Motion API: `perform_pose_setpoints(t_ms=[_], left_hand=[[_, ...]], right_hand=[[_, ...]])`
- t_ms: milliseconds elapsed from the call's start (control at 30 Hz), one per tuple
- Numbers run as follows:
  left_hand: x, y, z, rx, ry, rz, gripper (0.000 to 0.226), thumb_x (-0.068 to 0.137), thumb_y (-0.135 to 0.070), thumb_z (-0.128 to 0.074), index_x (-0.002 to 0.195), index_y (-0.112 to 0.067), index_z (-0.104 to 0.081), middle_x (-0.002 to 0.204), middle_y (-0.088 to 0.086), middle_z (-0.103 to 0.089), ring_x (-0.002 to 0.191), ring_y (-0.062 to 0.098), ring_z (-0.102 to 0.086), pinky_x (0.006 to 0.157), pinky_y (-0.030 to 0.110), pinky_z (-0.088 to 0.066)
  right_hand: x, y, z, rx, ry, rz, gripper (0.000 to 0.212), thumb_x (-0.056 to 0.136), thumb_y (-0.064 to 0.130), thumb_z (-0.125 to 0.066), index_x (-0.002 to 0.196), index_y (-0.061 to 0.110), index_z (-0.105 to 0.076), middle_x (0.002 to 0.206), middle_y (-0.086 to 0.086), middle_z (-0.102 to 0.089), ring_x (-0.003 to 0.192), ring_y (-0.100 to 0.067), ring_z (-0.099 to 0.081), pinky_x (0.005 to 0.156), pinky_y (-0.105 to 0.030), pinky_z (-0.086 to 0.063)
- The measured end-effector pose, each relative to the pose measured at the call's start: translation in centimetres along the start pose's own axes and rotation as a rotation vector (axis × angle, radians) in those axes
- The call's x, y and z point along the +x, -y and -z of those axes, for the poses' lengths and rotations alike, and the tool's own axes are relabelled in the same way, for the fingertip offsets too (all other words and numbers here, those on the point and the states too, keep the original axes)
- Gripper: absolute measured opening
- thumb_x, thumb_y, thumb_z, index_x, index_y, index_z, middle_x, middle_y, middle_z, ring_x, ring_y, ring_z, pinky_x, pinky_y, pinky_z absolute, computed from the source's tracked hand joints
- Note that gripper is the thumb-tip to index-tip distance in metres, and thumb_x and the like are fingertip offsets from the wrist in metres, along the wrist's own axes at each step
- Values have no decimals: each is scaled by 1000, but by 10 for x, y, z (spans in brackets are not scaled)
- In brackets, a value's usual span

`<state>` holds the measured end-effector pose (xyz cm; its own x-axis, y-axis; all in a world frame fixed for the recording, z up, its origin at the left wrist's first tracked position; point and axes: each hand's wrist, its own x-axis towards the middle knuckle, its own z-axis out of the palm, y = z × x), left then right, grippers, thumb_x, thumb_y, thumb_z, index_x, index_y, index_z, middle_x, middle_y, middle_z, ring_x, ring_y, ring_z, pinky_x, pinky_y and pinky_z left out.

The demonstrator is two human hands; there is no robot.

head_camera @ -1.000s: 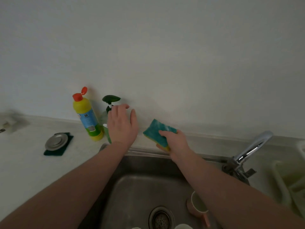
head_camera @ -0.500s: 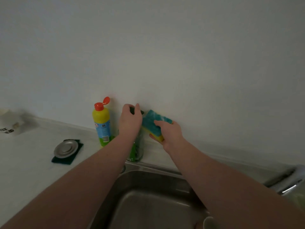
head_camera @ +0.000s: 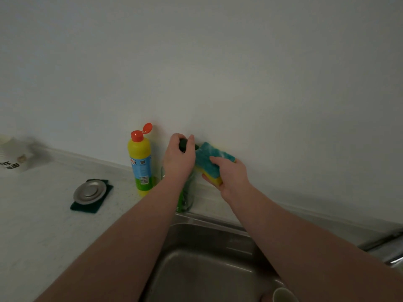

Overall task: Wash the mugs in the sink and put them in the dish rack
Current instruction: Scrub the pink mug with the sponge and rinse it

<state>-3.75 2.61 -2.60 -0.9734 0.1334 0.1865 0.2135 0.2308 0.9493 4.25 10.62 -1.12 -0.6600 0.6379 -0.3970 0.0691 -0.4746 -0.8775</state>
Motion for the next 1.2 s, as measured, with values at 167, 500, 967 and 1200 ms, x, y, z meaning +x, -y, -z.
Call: perform_pose_setpoints(t_ms=[167, 500, 967, 1200], left_hand=[[-2, 3, 3, -20, 12, -5, 21, 96, -41, -51, 98, -21, -49, 85, -5, -55, 87, 19, -58, 82, 38, -52], [-2, 2, 9, 103, 11, 10, 56, 94, -59, -39, 137, -23, -38, 129, 5, -56, 118, 26, -52, 103, 51, -40], [-76, -8, 32, 362, -69, 9, 52, 100, -36, -40, 145, -11, -33, 142, 15, -41, 132, 31, -36, 107, 44, -29], [-133, 20, 9, 412, 61, 112, 50, 100, -34, -43, 141, -7, -39, 139, 18, -45, 129, 34, -41, 108, 45, -34]], right_hand=[[-4, 0, -1, -5, 5, 8, 28, 82, 5, -69, 109, 7, -60, 105, -15, -67, 91, -29, -67, 74, -44, -59], [-13, 0, 12, -33, 29, 14, 17, 83, 3, -69, 88, 15, -58, 92, -10, -66, 82, -24, -67, 70, -41, -59], [-64, -27, 80, -18, 44, -67, 35, 83, 3, -69, 114, 3, -56, 108, -18, -65, 84, -27, -67, 67, -42, -59], [-90, -65, 152, 3, -15, -175, 31, 85, 2, -67, 111, 5, -51, 102, -15, -62, 87, -28, -63, 71, -43, -55]])
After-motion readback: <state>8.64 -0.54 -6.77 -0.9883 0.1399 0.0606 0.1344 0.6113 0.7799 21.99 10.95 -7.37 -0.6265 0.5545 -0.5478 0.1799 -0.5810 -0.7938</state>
